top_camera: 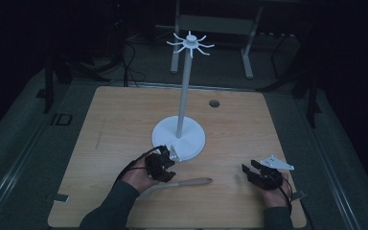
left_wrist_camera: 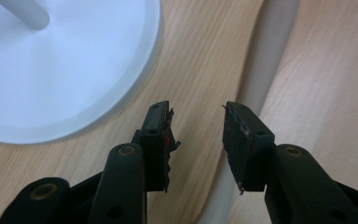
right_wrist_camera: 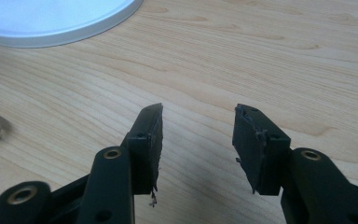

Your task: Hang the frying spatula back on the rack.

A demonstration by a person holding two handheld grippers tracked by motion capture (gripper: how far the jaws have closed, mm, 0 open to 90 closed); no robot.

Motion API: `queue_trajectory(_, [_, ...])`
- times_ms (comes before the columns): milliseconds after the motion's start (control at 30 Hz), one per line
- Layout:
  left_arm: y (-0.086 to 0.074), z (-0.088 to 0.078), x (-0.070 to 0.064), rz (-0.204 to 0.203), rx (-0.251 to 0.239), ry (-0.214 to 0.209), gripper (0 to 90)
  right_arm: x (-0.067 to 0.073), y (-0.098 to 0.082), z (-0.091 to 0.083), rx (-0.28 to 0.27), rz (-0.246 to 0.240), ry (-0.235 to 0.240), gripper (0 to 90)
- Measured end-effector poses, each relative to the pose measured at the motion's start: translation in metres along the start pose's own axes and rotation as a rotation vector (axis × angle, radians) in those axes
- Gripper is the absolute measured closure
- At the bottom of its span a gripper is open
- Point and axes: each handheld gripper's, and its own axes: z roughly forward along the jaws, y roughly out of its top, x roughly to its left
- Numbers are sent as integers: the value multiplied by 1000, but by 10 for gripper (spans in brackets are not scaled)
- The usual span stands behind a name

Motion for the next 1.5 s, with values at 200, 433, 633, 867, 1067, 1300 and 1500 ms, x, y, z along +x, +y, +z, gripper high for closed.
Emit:
queue_trajectory(200, [6, 14, -7, 48, 54, -39, 619, 1, 0, 0, 1, -6, 2, 526])
queue_trajectory(433, [13, 22, -16, 88, 95, -56, 650, 1, 0, 0, 1, -6, 4, 526])
queue_trajectory(633, [20, 37, -26, 144, 162, -88, 679, 1, 0, 0, 0, -8, 5, 526])
queue_trajectory(867, [23, 41, -27, 148, 183, -106, 708, 2, 0, 0, 1, -9, 8, 526])
queue_trajectory(1067, [23, 41, -26, 156, 186, -113, 722, 7, 0, 2, 10, -25, 20, 525])
queue_trajectory(1300, [23, 41, -26, 161, 186, -94, 745, 14, 1, 5, 14, -34, 55, 524])
queue_trajectory(1500, [21, 37, -26, 140, 158, -76, 746, 22, 4, 6, 15, -43, 87, 522])
